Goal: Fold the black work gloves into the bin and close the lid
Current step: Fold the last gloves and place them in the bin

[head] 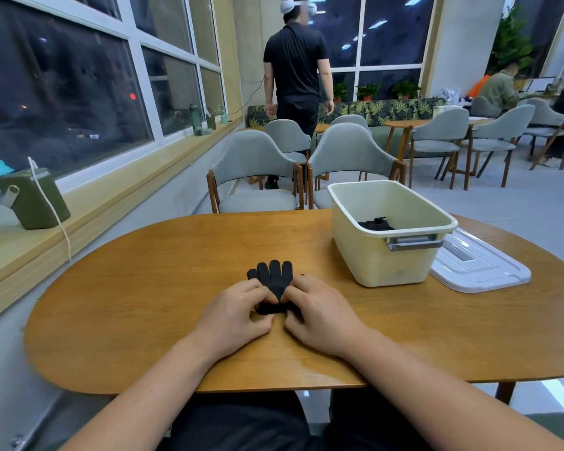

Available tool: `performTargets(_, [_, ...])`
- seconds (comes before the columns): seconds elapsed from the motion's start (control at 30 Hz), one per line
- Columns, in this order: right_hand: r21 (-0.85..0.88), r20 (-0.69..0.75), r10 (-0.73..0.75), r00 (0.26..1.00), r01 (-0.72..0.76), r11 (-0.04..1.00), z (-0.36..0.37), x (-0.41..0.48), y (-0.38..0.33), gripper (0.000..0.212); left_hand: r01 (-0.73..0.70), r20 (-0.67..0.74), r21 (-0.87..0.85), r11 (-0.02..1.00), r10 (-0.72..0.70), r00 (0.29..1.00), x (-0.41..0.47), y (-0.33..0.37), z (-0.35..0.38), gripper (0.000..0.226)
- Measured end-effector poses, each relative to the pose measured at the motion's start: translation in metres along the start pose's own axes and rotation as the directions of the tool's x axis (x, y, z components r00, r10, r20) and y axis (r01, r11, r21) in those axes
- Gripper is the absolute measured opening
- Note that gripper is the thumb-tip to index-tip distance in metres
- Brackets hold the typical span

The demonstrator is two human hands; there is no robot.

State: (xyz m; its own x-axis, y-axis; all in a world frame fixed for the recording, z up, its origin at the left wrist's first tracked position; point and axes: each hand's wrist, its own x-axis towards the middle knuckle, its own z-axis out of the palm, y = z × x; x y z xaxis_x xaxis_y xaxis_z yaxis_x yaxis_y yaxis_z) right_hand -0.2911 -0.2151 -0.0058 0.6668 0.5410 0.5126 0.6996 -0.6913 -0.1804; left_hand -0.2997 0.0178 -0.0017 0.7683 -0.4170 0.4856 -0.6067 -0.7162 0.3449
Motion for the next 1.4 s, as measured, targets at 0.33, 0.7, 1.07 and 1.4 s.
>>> performTargets(0.33, [0.044,-0.017,0.050,0.999,-0.049,0.998,0.004,0.001,0.006,0.018,0.027,0.024,-0.003,1.000,-0.027,0.999,0.001,-0.004,0.000,0.017])
performTargets(0.7, [0.154,0.046,0.043,0.998,-0.050,0.987,-0.002,0.001,0.004,0.008,0.195,0.082,-0.186,0.963,-0.183,0.980,0.001,-0.004,-0.004,0.016])
performTargets(1.07, [0.152,0.023,0.150,0.988,-0.151,0.977,0.001,0.002,0.004,0.012,0.211,0.089,-0.141,0.967,-0.200,0.976,0.005,-0.008,0.000,0.010])
performTargets(1.4, [0.059,-0.050,0.121,0.991,-0.118,0.991,0.005,0.004,0.007,0.006,0.258,0.015,-0.095,0.961,-0.258,0.966,0.008,-0.006,0.006,0.014])
